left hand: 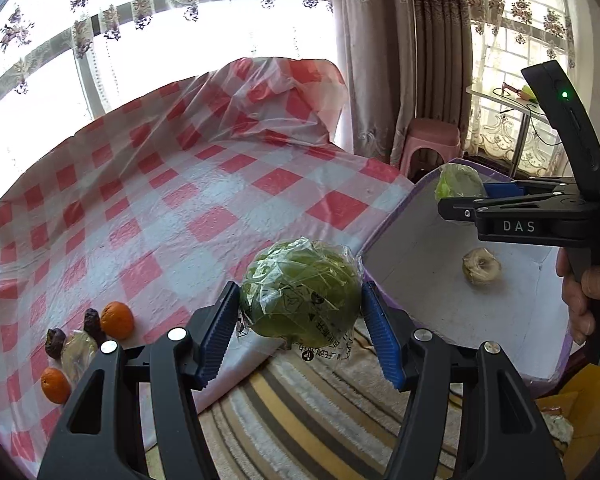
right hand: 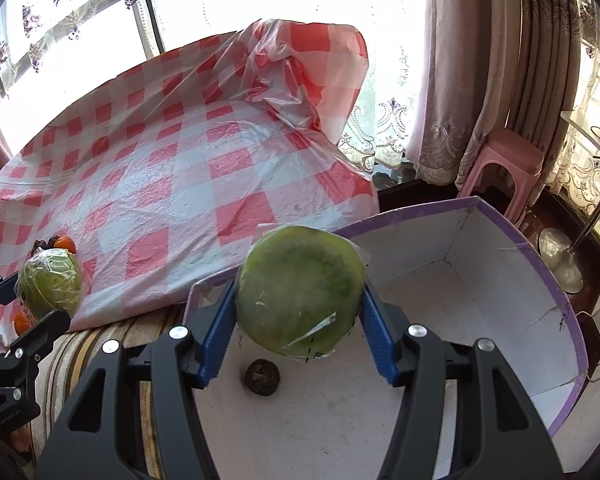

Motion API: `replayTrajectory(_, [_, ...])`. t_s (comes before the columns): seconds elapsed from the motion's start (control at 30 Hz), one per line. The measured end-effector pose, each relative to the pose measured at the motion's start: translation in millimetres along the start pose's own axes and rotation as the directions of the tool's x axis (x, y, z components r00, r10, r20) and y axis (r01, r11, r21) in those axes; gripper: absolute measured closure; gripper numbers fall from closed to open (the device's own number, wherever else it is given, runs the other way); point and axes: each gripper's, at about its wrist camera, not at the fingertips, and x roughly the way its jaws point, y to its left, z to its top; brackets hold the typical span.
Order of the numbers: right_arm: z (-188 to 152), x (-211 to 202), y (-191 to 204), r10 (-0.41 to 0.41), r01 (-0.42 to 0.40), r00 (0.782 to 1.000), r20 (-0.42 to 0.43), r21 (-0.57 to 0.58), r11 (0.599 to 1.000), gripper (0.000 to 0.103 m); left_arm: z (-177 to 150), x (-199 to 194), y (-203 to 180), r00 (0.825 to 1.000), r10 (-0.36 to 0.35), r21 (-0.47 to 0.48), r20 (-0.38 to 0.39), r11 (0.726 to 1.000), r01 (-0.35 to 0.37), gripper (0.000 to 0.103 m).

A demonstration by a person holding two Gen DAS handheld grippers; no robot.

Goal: Organize fruits
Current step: 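Lift both wrapped green items and carry them over the box, then lower both items into the box and open both grippers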

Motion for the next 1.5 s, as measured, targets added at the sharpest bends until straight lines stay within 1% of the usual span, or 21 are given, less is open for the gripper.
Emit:
replayTrajectory(0.23, [0, 10, -36, -0.084, 0.085, 0.996, -0.026, 0.026, 0.996, 0.044, 14, 22, -38, 0.993, -0.109, 0.043, -0.033, 0.993, 0.111, 0.043])
replayTrajectory(0.37, [-1, 19, -48, -0.127, 0.128, 0.990, -0.054, 0.017, 0.992, 0.044, 18, 36, -62, 0.984, -0.166, 0.076, -0.069, 0.982, 0.171, 0.043])
replayTrajectory(0.53, [-3, 39, -55, -0.158, 0.157, 0.980, -0.121, -0.020, 0.987, 0.043, 19, 58, -90, 0.965, -0.225, 0.115, -0.138, 0.964, 0.241, 0.043])
replayTrajectory(0.6, [-4, 47, -56, -0.160, 0.157, 0.976, -0.145, -0.033, 0.987, 0.044, 20, 66, -100, 0.953, -0.250, 0.125, -0.170, 0.954, 0.272, 0.043])
replayTrajectory(0.73, [-4, 63, -57, -0.156, 0.149, 0.967, -0.199, -0.051, 0.988, 0.044, 19, 86, -115, 0.924, -0.294, 0.122, -0.244, 0.936, 0.330, 0.043])
replayTrajectory(0.8, [-4, 73, -59, -0.153, 0.145, 0.961, -0.229, -0.052, 0.988, 0.044, 16, 97, -123, 0.911, -0.296, 0.133, -0.288, 0.929, 0.344, 0.043])
replayTrajectory(0.87, [-5, 82, -62, -0.144, 0.136, 0.954, -0.263, -0.048, 0.990, 0.044, 12, 107, -129, 0.890, -0.309, 0.134, -0.335, 0.919, 0.369, 0.043])
replayTrajectory(1.0, [-10, 99, -60, -0.131, 0.118, 0.939, -0.319, -0.061, 0.991, 0.044, 7, 125, -134, 0.862, -0.311, 0.125, -0.399, 0.913, 0.387, 0.043])
replayTrajectory(1.13, [-13, 108, -55, -0.141, 0.122, 0.929, -0.341, -0.078, 0.989, 0.043, 0, 134, -142, 0.857, -0.287, 0.155, -0.428, 0.911, 0.383, 0.043])
replayTrajectory(1.2, [-15, 113, -56, -0.132, 0.114, 0.926, -0.352, -0.070, 0.991, 0.043, -1, 135, -144, 0.857, -0.281, 0.161, -0.433, 0.911, 0.380, 0.043])
replayTrajectory(1.33, [-22, 124, -57, -0.139, 0.120, 0.914, -0.381, -0.074, 0.990, 0.043, -5, 136, -148, 0.856, -0.271, 0.179, -0.440, 0.908, 0.379, 0.042])
replayTrajectory(1.47, [-25, 128, -58, -0.133, 0.117, 0.912, -0.389, -0.066, 0.991, 0.043, -7, 138, -151, 0.857, -0.262, 0.186, -0.443, 0.908, 0.374, 0.042])
replayTrajectory(1.5, [-24, 128, -58, -0.131, 0.115, 0.913, -0.386, -0.064, 0.991, 0.043, -3, 142, -152, 0.857, -0.262, 0.186, -0.443, 0.908, 0.374, 0.042])
